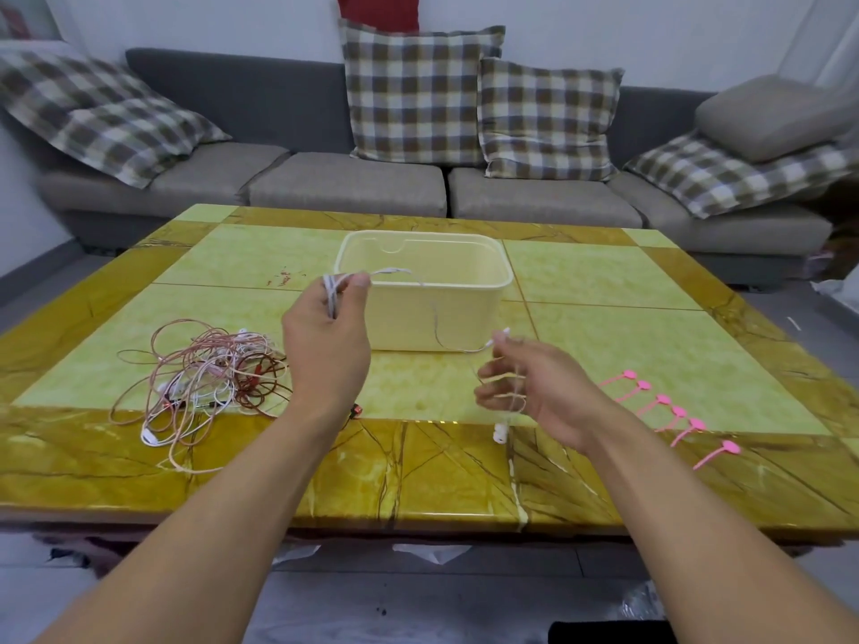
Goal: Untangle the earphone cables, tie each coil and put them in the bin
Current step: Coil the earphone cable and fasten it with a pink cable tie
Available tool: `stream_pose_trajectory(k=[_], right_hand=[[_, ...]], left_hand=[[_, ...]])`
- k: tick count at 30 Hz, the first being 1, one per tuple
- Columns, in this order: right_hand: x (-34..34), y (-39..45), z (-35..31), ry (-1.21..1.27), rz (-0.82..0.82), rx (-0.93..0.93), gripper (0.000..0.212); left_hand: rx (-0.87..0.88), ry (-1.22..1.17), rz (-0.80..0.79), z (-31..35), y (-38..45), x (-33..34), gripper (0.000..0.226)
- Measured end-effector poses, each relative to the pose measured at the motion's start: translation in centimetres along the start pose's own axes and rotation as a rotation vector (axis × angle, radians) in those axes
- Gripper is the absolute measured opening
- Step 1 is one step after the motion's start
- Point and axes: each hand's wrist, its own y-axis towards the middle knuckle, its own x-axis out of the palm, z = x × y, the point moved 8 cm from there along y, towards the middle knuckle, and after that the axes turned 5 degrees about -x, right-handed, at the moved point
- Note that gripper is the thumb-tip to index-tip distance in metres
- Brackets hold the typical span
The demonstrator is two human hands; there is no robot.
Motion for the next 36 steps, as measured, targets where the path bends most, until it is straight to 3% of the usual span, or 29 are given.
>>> stream_pose_trajectory(k=[3, 6, 10, 11, 14, 16, 22, 26, 28, 31, 33, 36], right_hand=[[0.7, -0.3, 1.2, -0.169, -0.028, 0.107, 0.038], [0.1, -0.3, 0.6, -0.336, 0.110, 0.113, 0.045], [-0.6, -0.7, -3.4, -0.896, 0.402, -0.173, 0.026], [0.0, -1.1, -4.5, -0.896, 0.436, -0.290, 0.022], [2.1, -2.2, -6.6, -0.583, 0.387, -0.543, 0.026], [3.5, -2.3, -6.9, -0.456, 0.281, -0.581, 0.026], [5.7, -1.6, -5.3, 0.083, -0.066, -0.301, 0.021], [7.3, -2.8, -7.0, 0.349, -0.350, -0.172, 0.024], [6.8, -2.7, -7.9, 0.344, -0.327, -0.212, 0.025], [3.8, -1.4, -7.9, 0.332, -0.067, -0.283, 0.023], [1.8, -0.7, -7.3, 0.342, 0.084, -0.298, 0.024], [0.2, 0.0, -6.0, 0.326, 0.183, -0.279, 0.026]], left_hand=[[0.050, -0.017, -0.075, 2.1, -0.2, 0.9, 0.022], [0.109, -0.034, -0.087, 4.0, -0.3, 1.0, 0.022], [0.141, -0.029, -0.123, 5.2, -1.0, 1.5, 0.027], [0.131, -0.022, -0.142, 5.1, -1.1, 1.8, 0.025], [0.099, 0.014, -0.190, 4.3, -1.1, 2.2, 0.022], [0.076, 0.042, -0.226, 3.8, -1.2, 2.5, 0.022], [0.025, 0.084, -0.211, 1.7, -0.9, 2.3, 0.020], [-0.050, 0.012, -0.399, 0.7, -1.3, 3.5, 0.029], [-0.110, -0.017, -0.531, 0.3, -1.9, 4.4, 0.039], [-0.301, -0.085, -0.737, -1.2, -3.1, 5.5, 0.047], [-0.465, -0.167, -0.901, -2.1, -4.6, 6.4, 0.044], [-0.643, -0.278, -1.102, -2.3, -6.7, 7.0, 0.041]])
